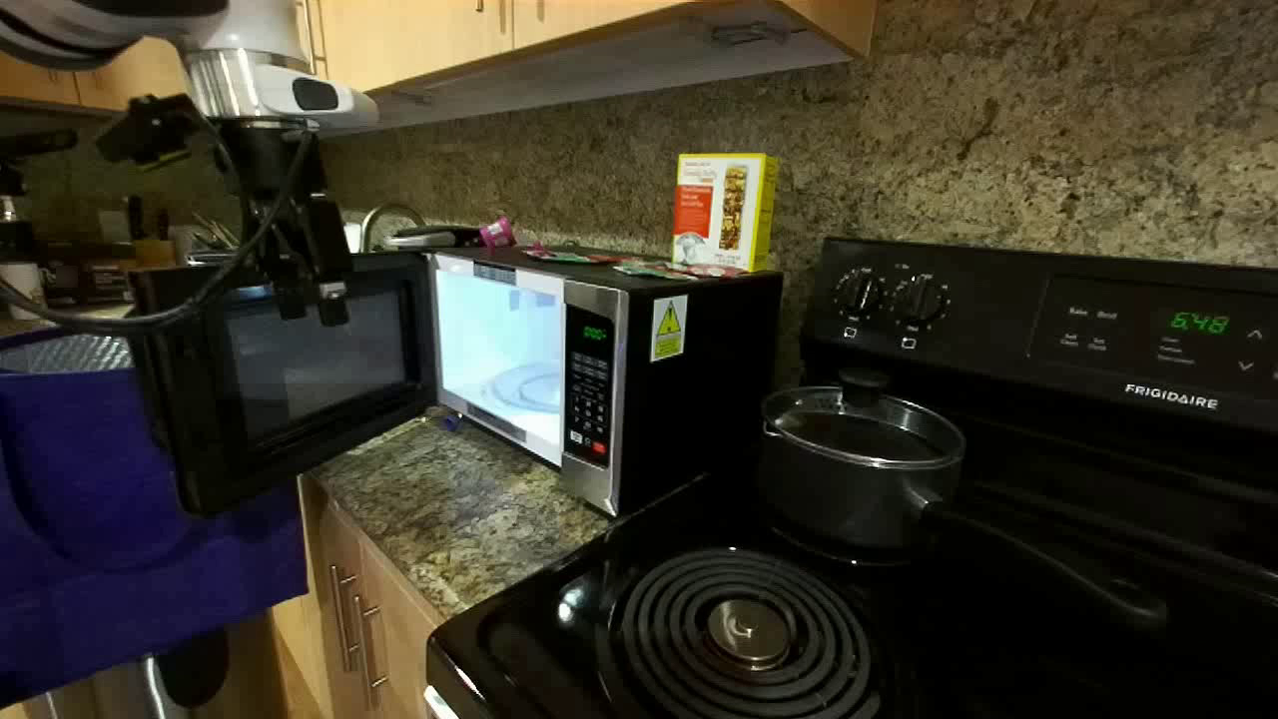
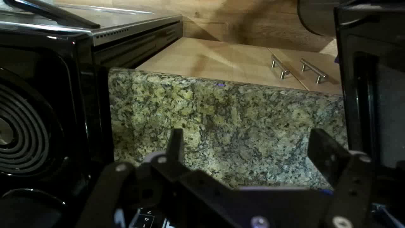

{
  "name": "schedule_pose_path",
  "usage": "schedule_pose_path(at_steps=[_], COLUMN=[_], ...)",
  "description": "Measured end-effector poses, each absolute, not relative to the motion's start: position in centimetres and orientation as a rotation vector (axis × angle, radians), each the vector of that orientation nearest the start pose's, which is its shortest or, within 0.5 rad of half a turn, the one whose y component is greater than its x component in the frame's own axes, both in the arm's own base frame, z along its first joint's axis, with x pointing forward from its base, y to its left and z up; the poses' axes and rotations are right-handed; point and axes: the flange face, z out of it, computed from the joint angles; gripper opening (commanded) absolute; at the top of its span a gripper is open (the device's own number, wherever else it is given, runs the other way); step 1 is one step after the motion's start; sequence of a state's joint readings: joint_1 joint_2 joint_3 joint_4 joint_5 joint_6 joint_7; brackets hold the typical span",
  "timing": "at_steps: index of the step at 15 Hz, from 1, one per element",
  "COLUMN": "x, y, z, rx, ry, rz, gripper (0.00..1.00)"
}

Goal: Open the coffee maker and place the bottle inside the blue bag

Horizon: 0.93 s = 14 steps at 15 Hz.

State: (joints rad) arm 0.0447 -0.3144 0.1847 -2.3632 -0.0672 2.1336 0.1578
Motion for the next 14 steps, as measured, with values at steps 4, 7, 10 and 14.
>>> schedule_pose_path(at_steps=[4,7,10,14], x=[44.5,44.6,45.4,48.5], y=[10.4,10.2,10.5,14.2], z=[45.4,45.5,46.9,49.8], rx=[-3.232,-3.227,-3.210,-3.155], ry=[-0.159,-0.170,-0.299,-0.600], rz=[-0.160,-0.162,-0.196,-0.236], gripper=[1.00,1.00,1.00,1.00])
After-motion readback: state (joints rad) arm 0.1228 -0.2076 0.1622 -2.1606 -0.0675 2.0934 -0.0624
